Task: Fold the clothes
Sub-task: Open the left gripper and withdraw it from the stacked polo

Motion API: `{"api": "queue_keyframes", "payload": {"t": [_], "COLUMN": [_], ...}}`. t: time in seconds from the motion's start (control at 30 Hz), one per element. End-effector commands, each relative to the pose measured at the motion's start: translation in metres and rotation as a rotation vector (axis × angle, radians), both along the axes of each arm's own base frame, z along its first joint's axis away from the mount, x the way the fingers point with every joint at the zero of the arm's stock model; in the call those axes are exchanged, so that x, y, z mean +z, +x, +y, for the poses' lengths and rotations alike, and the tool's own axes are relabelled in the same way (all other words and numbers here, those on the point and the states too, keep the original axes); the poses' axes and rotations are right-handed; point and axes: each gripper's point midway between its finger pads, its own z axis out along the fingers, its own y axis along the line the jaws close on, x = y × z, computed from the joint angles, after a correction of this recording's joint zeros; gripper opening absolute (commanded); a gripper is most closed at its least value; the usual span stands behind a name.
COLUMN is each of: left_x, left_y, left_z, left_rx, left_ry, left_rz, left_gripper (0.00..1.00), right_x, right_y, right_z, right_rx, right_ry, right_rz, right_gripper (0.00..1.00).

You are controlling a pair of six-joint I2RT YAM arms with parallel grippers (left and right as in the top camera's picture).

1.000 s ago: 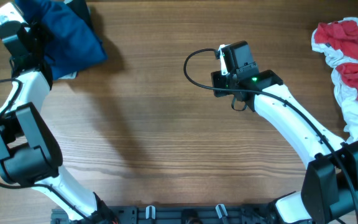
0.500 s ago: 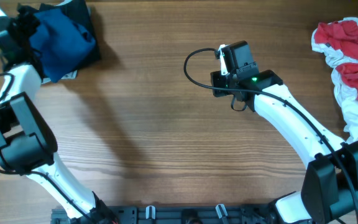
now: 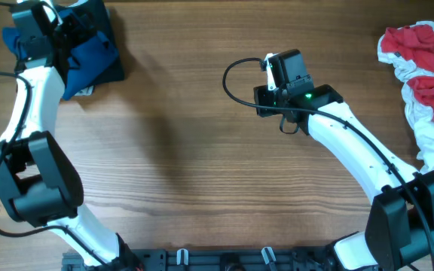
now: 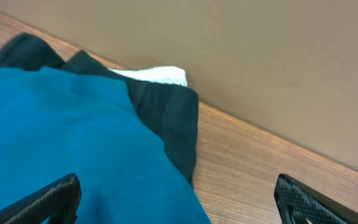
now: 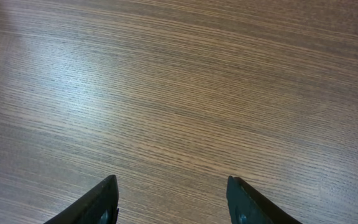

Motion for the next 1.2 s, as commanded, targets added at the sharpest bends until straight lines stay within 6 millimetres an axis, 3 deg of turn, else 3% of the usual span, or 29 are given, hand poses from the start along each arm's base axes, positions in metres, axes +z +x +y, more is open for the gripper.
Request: {"api": "queue_keyframes", "payload": {"t": [0.0, 0.07, 0.17, 0.3, 0.43, 0.5, 0.57, 0.6, 0.67, 0.77, 0.87, 0.9, 0.97, 1.07, 1.17], "left_x": [-0.045, -0.076, -0.108, -0.119, -0.102, -0.07, -0.02, 0.001, 0.021, 0.025, 0.024, 0.019, 0.011, 0.016, 0.051], "left_y": [0.011, 0.017, 0.021, 0.025, 0.023, 0.021, 0.011, 0.002, -0.019, -0.059, -0.085, -0.102, -0.142, -0.192, -0.222], "left_z": [-0.001, -0.009, -0.041, -0.071, -0.079, -0.079, -0.083, -0.087, -0.096, -0.109, -0.125, -0.131, -0.139, -0.135, -0.135], "left_rx": [-0.008, -0.03, -0.144, -0.219, -0.241, -0.243, -0.25, -0.252, -0.27, -0.241, -0.267, -0.267, -0.287, -0.266, -0.259], "left_ry": [-0.014, -0.044, -0.117, -0.114, -0.119, -0.108, -0.092, -0.089, -0.069, -0.038, 0.083, 0.105, 0.117, 0.081, 0.081], "left_rz": [0.055, 0.085, 0.115, 0.122, 0.105, 0.068, 0.016, 0.01, 0.04, 0.176, 0.264, 0.331, 0.468, 0.596, 0.545], "left_gripper": [1.0, 0.99, 1.0, 1.0, 1.0, 1.0, 1.0, 1.0, 1.0, 1.0, 1.0, 1.0, 1.0, 1.0, 1.0], "right_x": [0.018, 0.018, 0.019, 0.018, 0.019, 0.02, 0.029, 0.035, 0.049, 0.077, 0.102, 0.11, 0.126, 0.16, 0.19], "right_y": [0.005, 0.005, 0.005, 0.005, 0.005, 0.008, 0.019, 0.024, 0.038, 0.061, 0.08, 0.082, 0.078, 0.052, 0.017], "right_z": [0.003, 0.003, 0.003, 0.003, 0.003, 0.004, 0.009, 0.011, 0.016, 0.02, -0.004, -0.014, -0.037, -0.073, -0.102], "right_rx": [-0.001, -0.001, -0.001, -0.001, 0.002, 0.002, 0.004, 0.004, 0.005, -0.002, -0.044, -0.05, -0.092, -0.186, -0.269], "right_ry": [0.029, 0.03, 0.03, 0.03, 0.028, 0.032, 0.054, 0.066, 0.097, 0.146, 0.154, 0.154, 0.142, 0.149, 0.176], "right_rz": [-0.037, -0.038, -0.039, -0.037, -0.04, -0.052, -0.109, -0.139, -0.219, -0.352, -0.404, -0.392, -0.36, -0.373, -0.406], "right_gripper": [0.56, 0.56, 0.56, 0.56, 0.6, 0.76, 0.87, 0.89, 0.91, 1.0, 1.0, 1.0, 1.0, 1.0, 1.0]}}
